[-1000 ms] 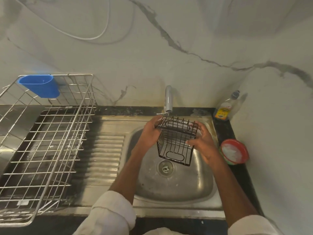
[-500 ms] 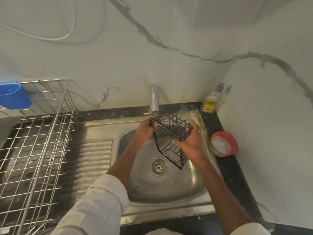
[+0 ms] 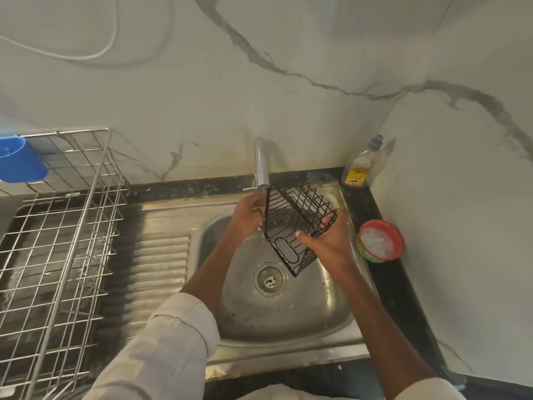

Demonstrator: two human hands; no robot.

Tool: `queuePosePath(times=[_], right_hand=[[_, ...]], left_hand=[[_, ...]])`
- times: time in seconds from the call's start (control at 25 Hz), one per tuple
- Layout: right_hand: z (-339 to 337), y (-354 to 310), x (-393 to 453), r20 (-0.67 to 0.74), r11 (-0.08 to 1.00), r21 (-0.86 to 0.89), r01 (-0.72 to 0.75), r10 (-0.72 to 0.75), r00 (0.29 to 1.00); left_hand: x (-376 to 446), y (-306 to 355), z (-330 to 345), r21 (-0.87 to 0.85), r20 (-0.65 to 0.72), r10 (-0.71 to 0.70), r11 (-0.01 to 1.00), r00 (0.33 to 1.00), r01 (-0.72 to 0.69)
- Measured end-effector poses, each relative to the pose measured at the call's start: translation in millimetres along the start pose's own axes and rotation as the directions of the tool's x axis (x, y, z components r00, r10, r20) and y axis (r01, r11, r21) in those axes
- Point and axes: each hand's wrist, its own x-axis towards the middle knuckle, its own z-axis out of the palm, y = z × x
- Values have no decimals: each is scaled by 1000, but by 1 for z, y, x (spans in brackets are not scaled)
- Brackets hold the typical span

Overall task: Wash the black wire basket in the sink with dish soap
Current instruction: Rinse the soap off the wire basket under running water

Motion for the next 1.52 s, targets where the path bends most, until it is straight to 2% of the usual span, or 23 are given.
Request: queuePosePath(times=[0.2,0.32,0.56,0.84,0.92,1.0,1.04,1.08,1.12,1.16,1.2,1.24,1.36,1.44,1.52], right_hand=[[-3,16,-16,36,997,68,25,-28,999],[-6,28,-24,43,988,156,19,-26,999],[-11,40,-31,41,973,229,14,-24,999],[-15,45,-30,66,976,192,98,-112,991],[-13,49,-35,88,980,180,85,-102,991],[-10,51,-41,74,979,191,75,-90,993],[-9,52,-42,66,976,203,77,-92,994],[-10,53,-42,56,973,213,85,-99,994],[-12,53,-41,45,972,213,97,-109,993],[-15,53,-41,44,973,206,106,-118,992],[-18,54,-42,50,974,200,111,-124,991],[-20,56,-43,66,974,200,108,-124,990],[-23,63,-51,122,978,175,116,-139,983],[-24,70,-54,160,979,170,112,-140,977],[-29,78,-54,214,983,162,92,-125,969]], left_hand=[[-7,-10,-4,70,14,-10,997,1000,9],[-9,-13,2,168,5,-1,986,1000,0],[-16,-2,3,182,55,56,981,997,-65],[-29,2,5,102,-202,88,992,975,-68],[-35,1,9,12,-289,71,997,955,-71],[-39,0,16,-65,-352,-29,998,936,7],[-39,-1,17,-127,-348,-141,987,927,103],[-37,-3,17,-277,-298,-306,934,904,225],[-39,1,16,-502,-177,-459,803,870,321],[-43,7,15,-673,-34,-527,640,849,371],[-48,14,13,-779,68,-530,501,845,377],[-49,19,12,-827,109,-506,431,856,360],[-52,36,15,-840,128,-448,425,885,337],[-59,43,17,-861,150,-454,377,879,341],[-64,47,16,-859,146,-454,382,879,340]])
